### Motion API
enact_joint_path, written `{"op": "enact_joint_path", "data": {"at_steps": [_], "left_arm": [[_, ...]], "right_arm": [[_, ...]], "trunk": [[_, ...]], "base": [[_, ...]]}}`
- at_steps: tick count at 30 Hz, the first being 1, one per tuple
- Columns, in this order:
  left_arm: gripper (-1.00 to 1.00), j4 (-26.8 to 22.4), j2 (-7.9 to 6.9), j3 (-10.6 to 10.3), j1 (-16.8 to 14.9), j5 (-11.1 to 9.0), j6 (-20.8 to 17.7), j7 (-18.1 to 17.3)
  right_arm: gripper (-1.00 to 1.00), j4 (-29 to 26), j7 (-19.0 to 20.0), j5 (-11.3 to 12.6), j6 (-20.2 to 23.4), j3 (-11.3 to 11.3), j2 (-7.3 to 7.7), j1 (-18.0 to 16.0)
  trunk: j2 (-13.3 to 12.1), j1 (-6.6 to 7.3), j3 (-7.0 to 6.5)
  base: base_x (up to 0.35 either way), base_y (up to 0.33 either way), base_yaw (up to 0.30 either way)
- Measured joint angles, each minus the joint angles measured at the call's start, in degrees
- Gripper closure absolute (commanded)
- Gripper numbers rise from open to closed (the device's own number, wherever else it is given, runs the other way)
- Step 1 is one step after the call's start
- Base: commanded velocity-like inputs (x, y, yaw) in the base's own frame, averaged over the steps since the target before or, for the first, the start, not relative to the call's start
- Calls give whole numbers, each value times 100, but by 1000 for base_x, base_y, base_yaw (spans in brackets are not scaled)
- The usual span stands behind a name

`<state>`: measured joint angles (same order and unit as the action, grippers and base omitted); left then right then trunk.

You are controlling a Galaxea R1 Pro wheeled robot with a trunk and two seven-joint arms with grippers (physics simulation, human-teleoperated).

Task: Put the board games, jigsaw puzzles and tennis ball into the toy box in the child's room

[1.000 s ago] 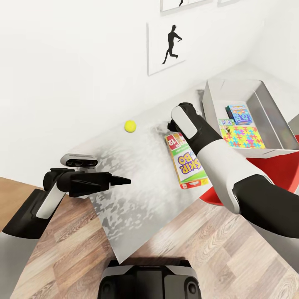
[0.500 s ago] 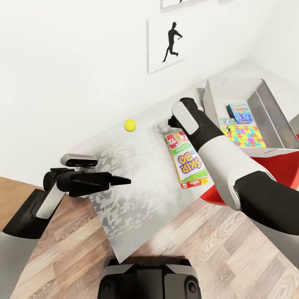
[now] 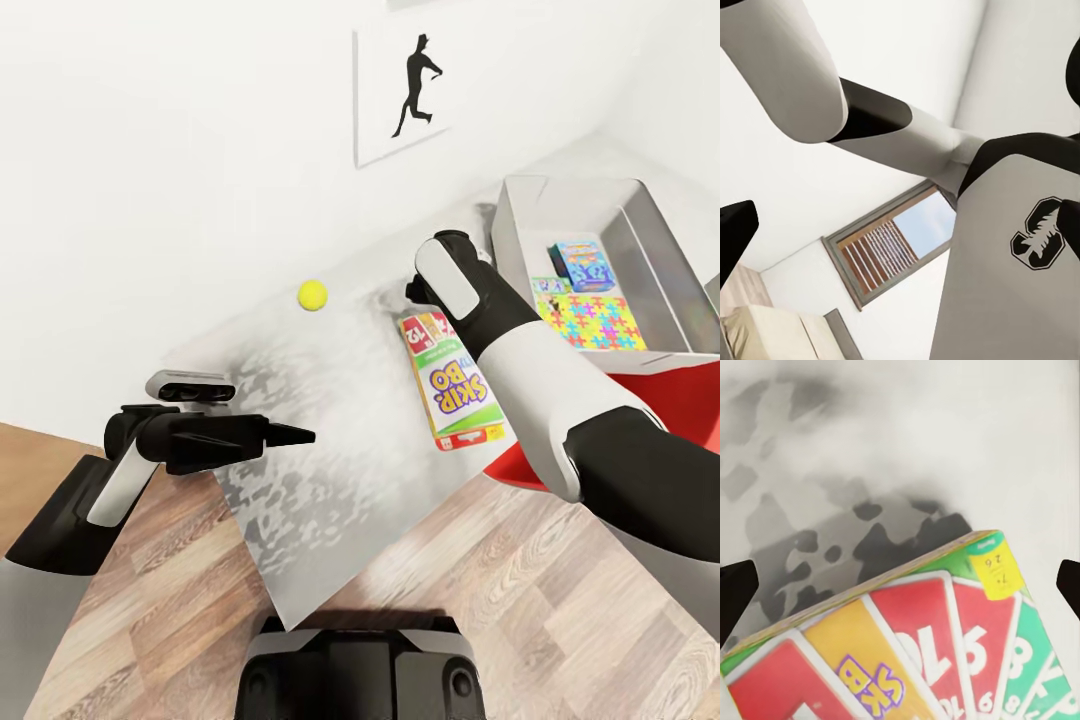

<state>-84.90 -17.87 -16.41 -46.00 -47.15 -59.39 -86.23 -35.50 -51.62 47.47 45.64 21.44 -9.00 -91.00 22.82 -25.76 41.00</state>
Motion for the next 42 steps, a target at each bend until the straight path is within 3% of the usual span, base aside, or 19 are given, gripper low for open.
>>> {"op": "enact_joint_path", "data": {"at_steps": [13, 19, 30, 42], "left_arm": [[-100, -1, -21, 79, -24, -51, 0, 2], [-100, -3, -174, 112, -637, -84, 0, 8], [-100, 4, -240, 96, -1597, -89, 0, 10], [-100, -25, -195, 23, -1819, -84, 0, 10]], "right_arm": [[-100, 45, 3, 0, -29, -1, 8, -17], [-100, 62, 6, 0, -39, 1, 5, -10], [-100, 66, 9, -1, -37, 6, 6, -8], [-100, 72, 9, -1, -31, 7, 8, -8]], "trunk": [[0, 0, 121], [1, 0, 138], [1, 1, 140], [0, 1, 140]], "base": [[0, 0, 0], [0, 0, 0], [0, 0, 0], [0, 0, 0]]}}
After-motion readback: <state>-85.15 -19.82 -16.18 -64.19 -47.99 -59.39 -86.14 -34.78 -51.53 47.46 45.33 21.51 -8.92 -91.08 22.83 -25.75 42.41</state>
